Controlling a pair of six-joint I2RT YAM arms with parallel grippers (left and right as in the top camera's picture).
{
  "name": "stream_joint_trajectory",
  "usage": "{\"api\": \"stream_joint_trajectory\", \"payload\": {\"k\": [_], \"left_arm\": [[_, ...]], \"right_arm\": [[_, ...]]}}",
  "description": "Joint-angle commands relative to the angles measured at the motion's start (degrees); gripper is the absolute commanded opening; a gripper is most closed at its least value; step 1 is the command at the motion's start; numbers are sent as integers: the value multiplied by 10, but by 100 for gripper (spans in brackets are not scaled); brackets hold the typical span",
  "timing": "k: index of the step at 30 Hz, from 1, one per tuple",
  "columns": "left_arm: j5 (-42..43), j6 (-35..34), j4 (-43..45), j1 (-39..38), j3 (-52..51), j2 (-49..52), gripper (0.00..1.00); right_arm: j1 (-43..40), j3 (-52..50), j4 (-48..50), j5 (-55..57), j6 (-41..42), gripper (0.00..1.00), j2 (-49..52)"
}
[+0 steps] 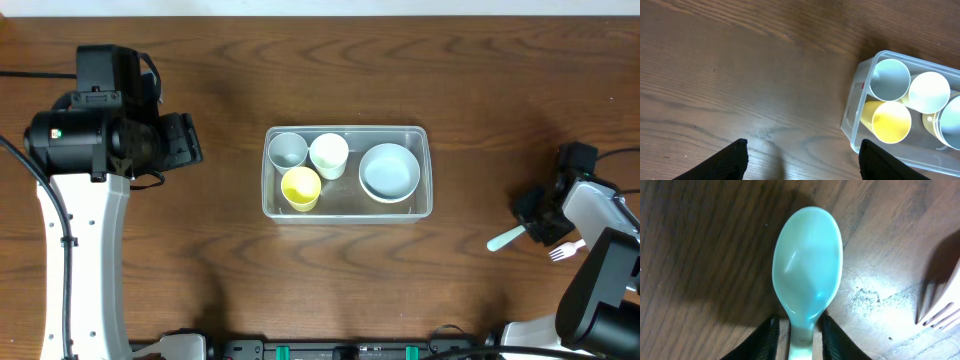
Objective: Pack container
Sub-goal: 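Lower the right gripper to the mint-green spoon and grasp it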
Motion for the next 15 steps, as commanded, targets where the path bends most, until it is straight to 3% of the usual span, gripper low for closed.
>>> {"api": "stream_joint_trajectory", "payload": {"k": [1,11,15], "left_arm": [[0,-1,-2,3,-5,4,71],[0,-1,-2,3,-5,4,72],[0,-1,-2,3,-5,4,71]], "right_arm": [[-3,-17,-1,-18,2,26,13],[-3,-17,-1,-18,2,14,13],[-3,-17,0,-20,2,3,13]]}}
